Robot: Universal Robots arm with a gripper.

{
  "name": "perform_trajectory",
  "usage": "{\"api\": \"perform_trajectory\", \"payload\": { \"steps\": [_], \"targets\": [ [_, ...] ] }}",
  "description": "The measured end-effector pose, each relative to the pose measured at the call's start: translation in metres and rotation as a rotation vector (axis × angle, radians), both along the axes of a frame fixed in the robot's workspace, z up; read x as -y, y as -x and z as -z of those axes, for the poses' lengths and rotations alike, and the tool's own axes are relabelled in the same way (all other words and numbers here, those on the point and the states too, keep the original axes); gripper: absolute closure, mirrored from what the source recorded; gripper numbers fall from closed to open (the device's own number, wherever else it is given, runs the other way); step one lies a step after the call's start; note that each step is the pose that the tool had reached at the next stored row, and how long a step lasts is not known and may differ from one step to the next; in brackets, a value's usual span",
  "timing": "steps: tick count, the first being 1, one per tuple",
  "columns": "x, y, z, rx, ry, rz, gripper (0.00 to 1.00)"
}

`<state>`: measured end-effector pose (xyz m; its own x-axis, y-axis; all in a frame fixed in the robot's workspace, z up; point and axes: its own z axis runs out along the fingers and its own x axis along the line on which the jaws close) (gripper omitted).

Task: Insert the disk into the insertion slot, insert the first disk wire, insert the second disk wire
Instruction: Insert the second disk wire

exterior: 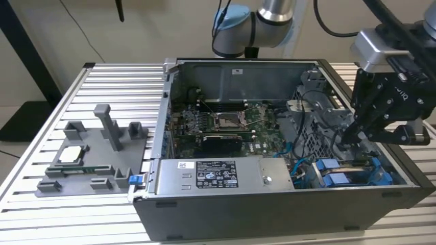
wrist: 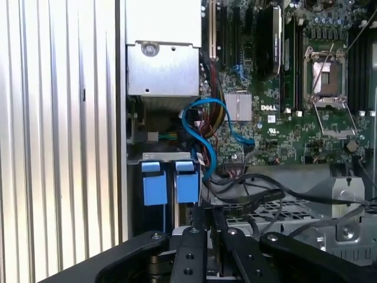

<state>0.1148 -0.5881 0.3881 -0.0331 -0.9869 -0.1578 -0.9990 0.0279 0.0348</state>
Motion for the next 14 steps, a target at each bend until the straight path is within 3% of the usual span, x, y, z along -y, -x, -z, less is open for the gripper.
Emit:
{"api": "perform_trajectory", "payload": {
  "steps": [2,4,5,14],
  "targets": [
    [0.0000,0.003,0.0017,0.0179,-0.0001,0.000,1.00],
    [0.0001,0.004,0.0027,0.0440,-0.0003,-0.001,1.00],
    [0.0000,0.004,0.0032,0.0514,-0.0002,-0.002,1.00],
    [0.0000,-0.004,0.0165,0.0537,0.0174,-0.027,1.00]
  ]
}}
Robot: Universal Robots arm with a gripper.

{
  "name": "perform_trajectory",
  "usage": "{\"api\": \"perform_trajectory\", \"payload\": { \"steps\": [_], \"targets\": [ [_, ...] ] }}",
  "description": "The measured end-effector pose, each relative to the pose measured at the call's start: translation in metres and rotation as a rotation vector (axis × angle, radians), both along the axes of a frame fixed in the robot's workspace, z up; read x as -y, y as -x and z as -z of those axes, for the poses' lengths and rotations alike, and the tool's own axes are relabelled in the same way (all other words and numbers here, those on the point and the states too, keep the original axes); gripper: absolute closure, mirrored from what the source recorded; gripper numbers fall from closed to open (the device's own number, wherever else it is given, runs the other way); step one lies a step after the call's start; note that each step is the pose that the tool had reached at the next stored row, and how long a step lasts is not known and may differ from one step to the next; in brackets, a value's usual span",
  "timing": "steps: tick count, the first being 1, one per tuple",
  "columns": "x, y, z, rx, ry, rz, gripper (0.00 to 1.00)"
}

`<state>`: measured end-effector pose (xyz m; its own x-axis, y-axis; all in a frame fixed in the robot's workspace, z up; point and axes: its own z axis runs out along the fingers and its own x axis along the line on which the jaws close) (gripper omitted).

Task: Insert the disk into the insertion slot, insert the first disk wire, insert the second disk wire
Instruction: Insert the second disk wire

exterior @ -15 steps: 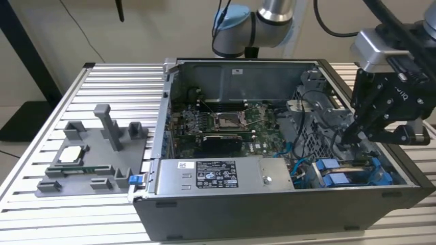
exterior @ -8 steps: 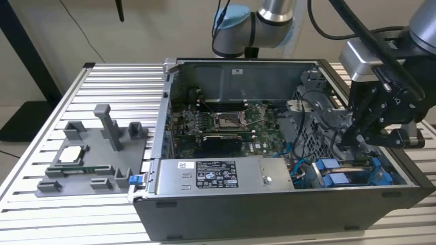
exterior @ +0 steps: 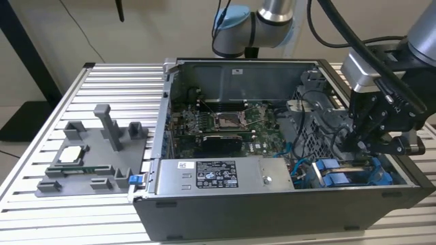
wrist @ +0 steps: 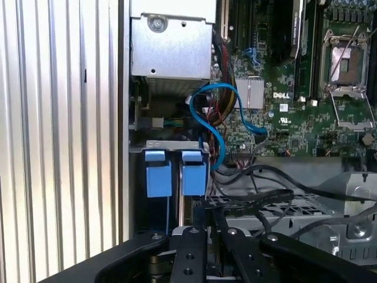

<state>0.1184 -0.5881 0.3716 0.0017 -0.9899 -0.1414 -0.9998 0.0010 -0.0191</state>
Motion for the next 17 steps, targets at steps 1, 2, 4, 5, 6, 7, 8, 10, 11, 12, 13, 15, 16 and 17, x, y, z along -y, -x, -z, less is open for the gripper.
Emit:
{"api": "perform_trajectory", "payload": {
  "steps": [1,2,4,5,6,7,8,10,11,12,13,15,16,17],
  "targets": [
    [0.0000,-0.002,0.0018,0.0000,0.0012,-0.003,1.00],
    [0.0000,-0.004,0.0037,0.0000,0.0029,-0.005,1.00],
    [-0.0001,-0.008,0.0073,0.0000,0.0059,-0.009,1.00],
    [-0.0001,-0.010,0.0092,0.0000,0.0072,-0.011,1.00],
    [-0.0001,-0.012,0.0111,0.0000,0.0080,-0.013,1.00],
    [-0.0001,-0.013,0.0127,0.0000,0.0085,-0.014,1.00],
    [-0.0001,-0.015,0.0146,0.0001,0.0088,-0.015,1.00],
    [-0.0001,-0.019,0.0182,0.0006,0.0088,-0.017,1.00],
    [-0.0001,-0.019,0.0200,0.0014,0.0088,-0.018,1.00],
    [-0.0001,-0.019,0.0211,0.0021,0.0086,-0.018,1.00],
    [-0.0001,-0.019,0.0213,0.0021,0.0088,-0.017,1.00],
    [-0.0001,-0.019,0.0213,0.0022,0.0090,-0.018,1.00],
    [-0.0001,-0.019,0.0213,0.0022,0.0091,-0.018,1.00],
    [-0.0001,-0.019,0.0220,0.0030,0.0087,-0.018,1.00]
  ]
}}
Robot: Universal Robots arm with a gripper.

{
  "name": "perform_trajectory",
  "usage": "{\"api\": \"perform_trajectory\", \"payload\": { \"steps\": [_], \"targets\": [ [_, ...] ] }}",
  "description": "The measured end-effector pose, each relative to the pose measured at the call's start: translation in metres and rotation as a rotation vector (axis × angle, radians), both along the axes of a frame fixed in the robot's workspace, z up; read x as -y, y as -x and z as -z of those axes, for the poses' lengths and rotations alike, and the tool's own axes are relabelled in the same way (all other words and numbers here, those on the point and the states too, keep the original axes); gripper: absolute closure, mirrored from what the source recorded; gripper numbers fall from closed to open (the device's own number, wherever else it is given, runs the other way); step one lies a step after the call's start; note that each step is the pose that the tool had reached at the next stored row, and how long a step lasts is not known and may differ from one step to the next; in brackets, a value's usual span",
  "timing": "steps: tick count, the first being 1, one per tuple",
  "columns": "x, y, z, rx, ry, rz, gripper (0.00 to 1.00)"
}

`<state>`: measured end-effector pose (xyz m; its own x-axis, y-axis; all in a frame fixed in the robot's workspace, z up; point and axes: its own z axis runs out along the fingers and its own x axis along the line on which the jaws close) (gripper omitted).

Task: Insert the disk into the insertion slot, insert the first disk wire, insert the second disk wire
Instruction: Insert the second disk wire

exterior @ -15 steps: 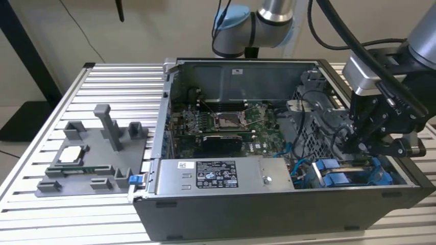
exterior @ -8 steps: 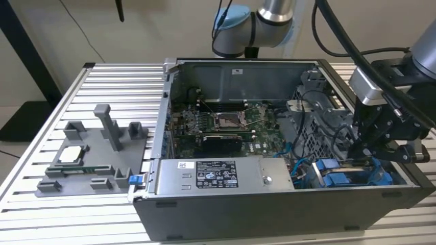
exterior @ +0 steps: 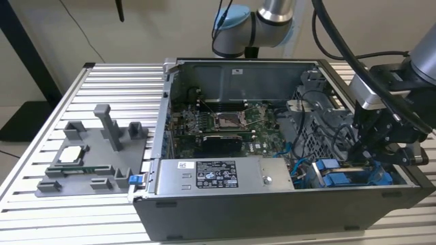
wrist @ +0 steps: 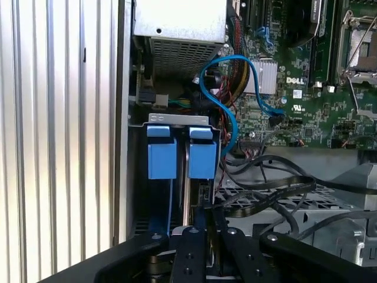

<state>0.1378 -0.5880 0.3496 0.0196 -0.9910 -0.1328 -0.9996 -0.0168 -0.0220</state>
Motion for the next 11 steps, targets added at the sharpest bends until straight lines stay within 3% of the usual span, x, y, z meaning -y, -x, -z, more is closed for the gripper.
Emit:
{"api": "perform_trajectory", "payload": {
  "steps": [5,11],
  "targets": [
    [-0.0002,-0.0001,0.0033,0.0109,-0.0022,0.000,1.00],
    [-0.0015,-0.0001,0.0050,0.0183,-0.0082,0.000,1.00]
  ]
}}
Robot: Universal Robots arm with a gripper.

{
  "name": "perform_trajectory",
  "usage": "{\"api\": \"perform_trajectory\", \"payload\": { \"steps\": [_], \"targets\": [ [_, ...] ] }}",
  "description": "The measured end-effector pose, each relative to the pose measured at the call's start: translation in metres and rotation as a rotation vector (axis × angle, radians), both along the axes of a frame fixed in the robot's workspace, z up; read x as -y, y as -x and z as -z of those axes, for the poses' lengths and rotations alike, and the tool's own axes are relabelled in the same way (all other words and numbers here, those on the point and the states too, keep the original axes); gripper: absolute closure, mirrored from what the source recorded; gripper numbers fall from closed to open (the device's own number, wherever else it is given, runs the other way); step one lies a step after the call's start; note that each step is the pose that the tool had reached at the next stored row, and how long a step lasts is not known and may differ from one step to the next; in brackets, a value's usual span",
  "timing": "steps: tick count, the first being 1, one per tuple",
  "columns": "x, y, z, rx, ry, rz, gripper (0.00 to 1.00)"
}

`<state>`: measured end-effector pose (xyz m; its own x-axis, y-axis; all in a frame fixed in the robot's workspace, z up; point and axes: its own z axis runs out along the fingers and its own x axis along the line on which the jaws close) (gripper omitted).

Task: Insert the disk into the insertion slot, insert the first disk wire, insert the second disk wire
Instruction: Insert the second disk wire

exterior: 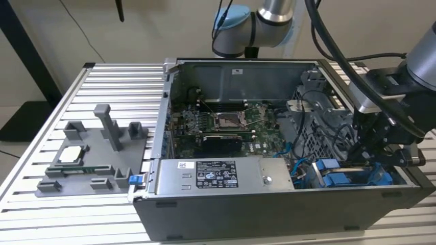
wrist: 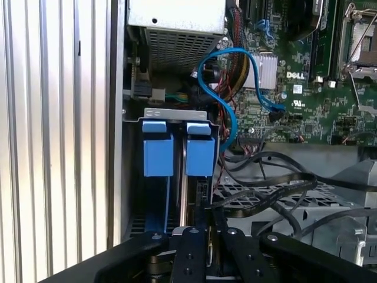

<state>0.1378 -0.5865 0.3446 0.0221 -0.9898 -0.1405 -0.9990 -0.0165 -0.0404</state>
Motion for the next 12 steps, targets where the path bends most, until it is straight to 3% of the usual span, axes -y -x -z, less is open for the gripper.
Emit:
{"api": "perform_trajectory", "payload": {
  "steps": [12],
  "targets": [
    [0.0000,0.0000,0.0043,0.0070,-0.0004,0.000,1.00]
  ]
}}
